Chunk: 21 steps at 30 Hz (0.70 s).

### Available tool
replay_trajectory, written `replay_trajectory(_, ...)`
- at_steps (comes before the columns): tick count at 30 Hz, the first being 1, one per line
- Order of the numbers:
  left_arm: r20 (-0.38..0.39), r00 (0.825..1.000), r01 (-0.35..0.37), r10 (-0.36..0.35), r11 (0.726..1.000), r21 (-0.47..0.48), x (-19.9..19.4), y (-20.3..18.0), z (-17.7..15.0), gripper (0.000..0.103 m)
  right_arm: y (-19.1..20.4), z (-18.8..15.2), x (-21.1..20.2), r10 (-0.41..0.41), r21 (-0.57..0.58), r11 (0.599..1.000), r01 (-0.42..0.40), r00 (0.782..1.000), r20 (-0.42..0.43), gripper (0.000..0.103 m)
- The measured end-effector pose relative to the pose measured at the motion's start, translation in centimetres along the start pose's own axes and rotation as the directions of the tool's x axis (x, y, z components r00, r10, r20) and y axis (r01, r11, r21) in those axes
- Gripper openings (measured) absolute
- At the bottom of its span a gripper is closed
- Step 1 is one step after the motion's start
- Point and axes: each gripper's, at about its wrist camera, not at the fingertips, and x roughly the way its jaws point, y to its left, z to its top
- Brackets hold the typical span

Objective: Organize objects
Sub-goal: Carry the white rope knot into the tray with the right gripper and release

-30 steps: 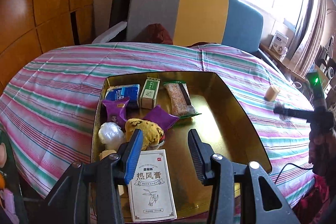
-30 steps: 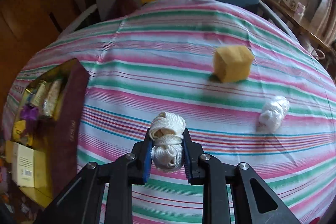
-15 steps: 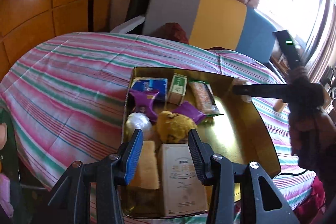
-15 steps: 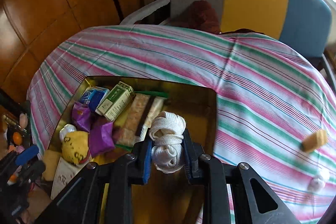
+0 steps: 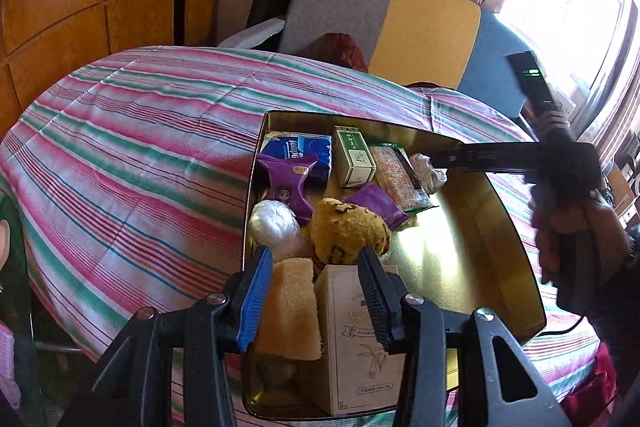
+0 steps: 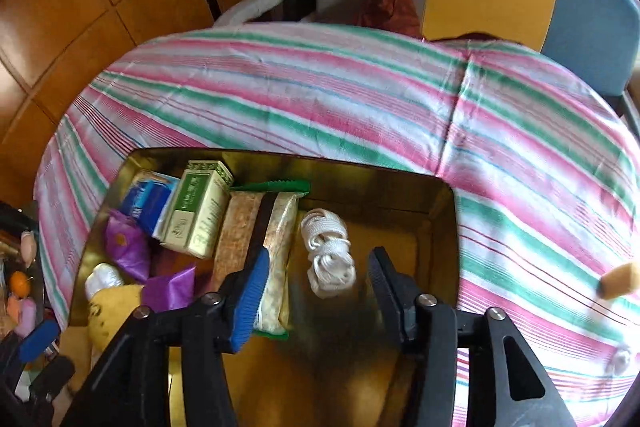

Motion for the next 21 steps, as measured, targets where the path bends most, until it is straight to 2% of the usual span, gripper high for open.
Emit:
replay_trajectory(5,0.021,1.0,-0.012,0.012,0.999,0.036,-0.6,-0.9,0.2,0.045,-1.1,-1.5,-3.4,0.038,0.026,0.999,-0.04,0.996,0.076,0.064)
replay_trajectory(10,0.034,0.999,-0.016,0.013,0.997,0.07,-1.4,-1.9,0.0,0.045,-2.8,-4.0,-6.6,0.049,0.058,0.997,-0.056,0.991,0.126,0.067)
replay_trajectory(21,0.039,0.999,-0.006,0.0,0.989,0.147,-2.2,-4.6,-0.3,0.045,-9.7,-9.9,-10.9,-0.057,0.179,0.983,0.029,0.986,0.154,0.07)
